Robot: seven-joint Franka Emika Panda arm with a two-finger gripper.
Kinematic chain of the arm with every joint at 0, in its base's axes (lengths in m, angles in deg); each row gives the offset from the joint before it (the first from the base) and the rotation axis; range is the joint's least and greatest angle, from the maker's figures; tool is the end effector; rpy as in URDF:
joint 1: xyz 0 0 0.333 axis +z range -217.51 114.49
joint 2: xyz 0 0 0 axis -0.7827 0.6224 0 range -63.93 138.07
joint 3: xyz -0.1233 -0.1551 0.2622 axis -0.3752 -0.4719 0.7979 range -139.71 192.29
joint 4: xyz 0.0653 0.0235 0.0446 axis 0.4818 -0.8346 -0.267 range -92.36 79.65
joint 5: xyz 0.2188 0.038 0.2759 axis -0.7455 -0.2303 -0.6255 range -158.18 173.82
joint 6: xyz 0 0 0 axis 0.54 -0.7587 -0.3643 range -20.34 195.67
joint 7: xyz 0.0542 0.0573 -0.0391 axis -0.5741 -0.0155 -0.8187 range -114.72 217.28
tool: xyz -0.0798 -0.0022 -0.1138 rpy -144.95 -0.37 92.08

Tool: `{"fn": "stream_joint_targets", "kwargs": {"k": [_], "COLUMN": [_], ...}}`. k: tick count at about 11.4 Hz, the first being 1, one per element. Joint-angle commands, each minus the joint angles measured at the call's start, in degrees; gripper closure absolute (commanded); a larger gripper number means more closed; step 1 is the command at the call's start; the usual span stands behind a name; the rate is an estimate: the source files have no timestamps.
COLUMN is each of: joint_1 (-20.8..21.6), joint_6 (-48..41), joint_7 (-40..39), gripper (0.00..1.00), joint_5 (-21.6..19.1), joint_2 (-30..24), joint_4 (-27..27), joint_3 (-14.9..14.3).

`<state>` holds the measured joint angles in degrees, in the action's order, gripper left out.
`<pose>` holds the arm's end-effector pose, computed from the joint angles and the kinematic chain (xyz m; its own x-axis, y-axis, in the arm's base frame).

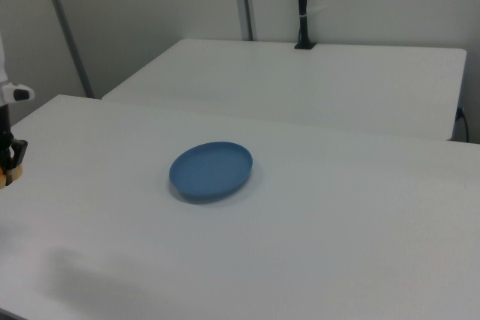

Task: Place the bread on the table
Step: 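Lift the bread roll off the plate and carry it away from the plate, then lower the bread roll onto the bare table and open the gripper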

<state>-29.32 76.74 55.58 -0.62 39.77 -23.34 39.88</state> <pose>0.3980 0.3082 0.4654 0.8342 0.4936 -0.2457 0.4759 -0.8696 -0.1312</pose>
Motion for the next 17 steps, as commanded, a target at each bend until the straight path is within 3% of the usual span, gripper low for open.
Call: {"fn": "stream_joint_targets", "kwargs": {"k": [1, 3, 7, 11, 13, 14, 15, 16, 17], "joint_1": [0.0, 2.2, 2.5, 2.5, 2.9, 2.8, 2.8, 2.8, 2.8], "joint_6": [9.3, 16.5, 25.5, 31.9, 32.2, 32.1, 31.8, 31.7, 31.4], "joint_7": [6.0, 9.5, 13.3, 19.0, 19.6, 19.6, 20.0, 20.8, 21.6], "gripper": [0.65, 0.65, 0.65, 0.65, 0.62, 0.54, 0.35, 0.27, 0.01], "joint_5": [-0.8, -0.4, 1.3, 8.5, 9.2, 9.2, 9.2, 9.1, 9.2], "joint_2": [2.8, 4.1, 9.1, 13.9, 15.0, 15.0, 15.0, 15.0, 14.9], "joint_4": [-3.7, -6.6, -8.1, -8.7, -8.6, -8.5, -8.4, -8.3, -8.2], "joint_3": [5.1, 6.2, 6.2, 6.2, 6.2, 6.2, 6.2, 6.2, 6.2]}}
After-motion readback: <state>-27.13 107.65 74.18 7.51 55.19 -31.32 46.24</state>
